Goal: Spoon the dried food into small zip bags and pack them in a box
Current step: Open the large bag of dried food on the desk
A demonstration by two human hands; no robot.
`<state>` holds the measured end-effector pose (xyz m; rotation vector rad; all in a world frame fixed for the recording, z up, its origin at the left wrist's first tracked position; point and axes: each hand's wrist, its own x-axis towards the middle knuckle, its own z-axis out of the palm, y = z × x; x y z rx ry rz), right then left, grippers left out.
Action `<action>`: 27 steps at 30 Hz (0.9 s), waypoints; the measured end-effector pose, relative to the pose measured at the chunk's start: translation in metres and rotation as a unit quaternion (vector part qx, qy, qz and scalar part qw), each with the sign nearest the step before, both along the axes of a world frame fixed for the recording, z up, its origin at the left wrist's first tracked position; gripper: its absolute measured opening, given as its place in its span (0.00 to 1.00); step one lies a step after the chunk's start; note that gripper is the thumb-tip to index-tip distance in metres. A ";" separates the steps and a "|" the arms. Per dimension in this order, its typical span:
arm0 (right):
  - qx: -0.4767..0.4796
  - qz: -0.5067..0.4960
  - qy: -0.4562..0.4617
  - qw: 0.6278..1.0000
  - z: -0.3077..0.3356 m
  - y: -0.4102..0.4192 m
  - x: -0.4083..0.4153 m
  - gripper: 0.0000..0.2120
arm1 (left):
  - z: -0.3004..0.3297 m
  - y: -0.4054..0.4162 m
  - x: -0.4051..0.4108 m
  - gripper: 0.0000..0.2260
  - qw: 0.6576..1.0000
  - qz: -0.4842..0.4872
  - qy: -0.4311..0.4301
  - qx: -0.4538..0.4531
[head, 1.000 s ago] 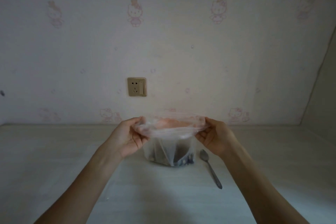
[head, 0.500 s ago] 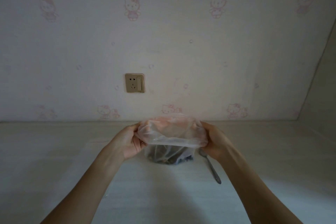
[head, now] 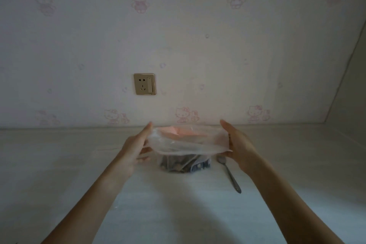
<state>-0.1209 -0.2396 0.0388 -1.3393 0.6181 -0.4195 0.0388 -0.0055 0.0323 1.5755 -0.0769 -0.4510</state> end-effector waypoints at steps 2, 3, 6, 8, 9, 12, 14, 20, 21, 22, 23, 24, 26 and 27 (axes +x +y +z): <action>-0.128 -0.007 0.033 0.991 0.004 0.000 -0.006 0.32 | 0.005 0.007 -0.003 0.28 0.987 0.032 -0.125 0.092; -0.188 0.005 0.053 0.981 0.004 0.000 -0.007 0.34 | 0.007 0.009 -0.004 0.28 0.976 0.035 -0.169 0.131; -0.353 0.007 0.129 0.927 0.000 -0.002 -0.004 0.17 | 0.011 0.011 -0.009 0.20 0.957 -0.001 -0.212 0.200; -0.438 -0.032 0.181 0.880 -0.002 -0.004 -0.002 0.14 | 0.013 0.011 -0.014 0.13 0.961 -0.037 -0.198 0.191; -0.451 -0.044 0.198 0.869 -0.004 -0.005 0.000 0.16 | 0.014 0.010 -0.015 0.10 0.962 -0.046 -0.196 0.185; -0.396 -0.050 0.181 0.899 -0.008 -0.003 0.003 0.20 | 0.014 0.008 -0.017 0.07 0.982 -0.064 -0.148 0.097; -0.267 -0.060 0.094 0.957 -0.010 0.001 0.002 0.18 | 0.012 0.008 -0.016 0.06 0.994 -0.070 -0.079 0.014; 0.110 -0.037 -0.057 0.992 -0.015 0.009 -0.004 0.04 | 0.002 0.010 -0.013 0.09 0.939 -0.053 0.228 -0.251; 0.153 -0.028 -0.071 0.985 -0.016 0.011 -0.003 0.04 | 0.000 0.008 -0.014 0.11 0.927 -0.048 0.250 -0.277; 0.195 -0.016 -0.088 0.977 -0.016 0.014 -0.003 0.05 | -0.002 0.006 -0.016 0.12 0.917 -0.046 0.263 -0.296; 0.233 -0.003 -0.103 0.967 -0.016 0.016 -0.002 0.06 | -0.004 0.004 -0.018 0.13 0.911 -0.043 0.271 -0.310; 0.263 0.009 -0.116 0.958 -0.016 0.016 -0.001 0.07 | -0.004 0.002 -0.019 0.14 0.906 -0.040 0.275 -0.320; 0.306 0.018 -0.136 0.942 -0.016 0.016 0.002 0.09 | -0.004 -0.002 -0.020 0.14 0.900 -0.031 0.281 -0.332; 0.322 0.018 -0.143 0.936 -0.017 0.016 0.003 0.10 | -0.004 -0.004 -0.021 0.13 0.899 -0.028 0.281 -0.335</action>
